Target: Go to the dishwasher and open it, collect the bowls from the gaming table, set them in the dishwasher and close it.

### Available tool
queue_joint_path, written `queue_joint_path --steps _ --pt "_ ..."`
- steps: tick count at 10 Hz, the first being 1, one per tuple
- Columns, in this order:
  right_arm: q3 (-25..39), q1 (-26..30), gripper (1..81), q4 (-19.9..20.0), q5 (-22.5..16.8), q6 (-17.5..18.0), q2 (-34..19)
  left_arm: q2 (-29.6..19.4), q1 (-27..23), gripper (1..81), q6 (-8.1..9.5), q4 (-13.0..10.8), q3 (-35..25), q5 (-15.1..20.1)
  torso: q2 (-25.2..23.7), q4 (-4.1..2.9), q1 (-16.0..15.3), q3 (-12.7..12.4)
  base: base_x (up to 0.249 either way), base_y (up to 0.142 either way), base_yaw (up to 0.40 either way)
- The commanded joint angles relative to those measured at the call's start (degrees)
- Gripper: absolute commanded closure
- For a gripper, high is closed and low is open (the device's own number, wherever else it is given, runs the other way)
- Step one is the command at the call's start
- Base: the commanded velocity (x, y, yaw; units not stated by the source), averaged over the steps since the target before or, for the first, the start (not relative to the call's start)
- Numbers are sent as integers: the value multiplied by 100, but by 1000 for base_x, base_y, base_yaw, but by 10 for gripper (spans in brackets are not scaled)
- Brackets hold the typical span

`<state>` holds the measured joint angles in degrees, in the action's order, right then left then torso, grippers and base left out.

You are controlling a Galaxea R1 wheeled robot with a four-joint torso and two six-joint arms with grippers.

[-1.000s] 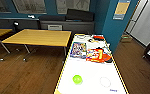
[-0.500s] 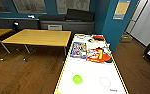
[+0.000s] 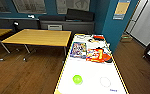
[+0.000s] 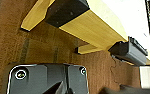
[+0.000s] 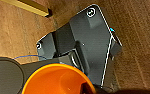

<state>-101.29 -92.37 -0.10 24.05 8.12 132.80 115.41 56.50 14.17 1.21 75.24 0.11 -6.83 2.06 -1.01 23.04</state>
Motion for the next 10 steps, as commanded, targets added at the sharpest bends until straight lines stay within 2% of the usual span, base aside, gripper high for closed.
queue_joint_path --steps 1,3,5,6,7,8,9,10 --pt "50 108 811 -105 -444 -12 -234 -535 -1521 10 16 1134 -378 1207 0 0 0 0 0 0 0" --pt "76 152 811 -78 -498 -12 -217 -492 -2121 10 34 1373 -378 1606 0 0 0 0 0 0 0" --pt "76 170 811 -61 -507 23 -225 -369 -2481 10 157 1382 -238 1712 0 0 -2 0 0 0 0" --pt "58 188 811 -61 -507 32 -217 -265 -2604 10 165 1391 -151 1703 0 0 -2 0 0 0 0" --pt "67 188 811 -61 -507 41 -217 -131 -2789 10 306 1382 -27 1720 0 0 -2 0 0 0 0" --pt "84 214 811 -52 -524 41 -225 53 -3026 10 508 1382 166 2019 0 0 -2 0 0 0 0" --pt "76 275 811 -34 -611 58 -234 279 -3227 10 638 1373 444 2263 0 0 -2 0 0 0 0" --pt "58 319 811 -34 -682 67 -234 490 -3413 10 953 1373 752 2474 0 0 -5 0 0 0 0"
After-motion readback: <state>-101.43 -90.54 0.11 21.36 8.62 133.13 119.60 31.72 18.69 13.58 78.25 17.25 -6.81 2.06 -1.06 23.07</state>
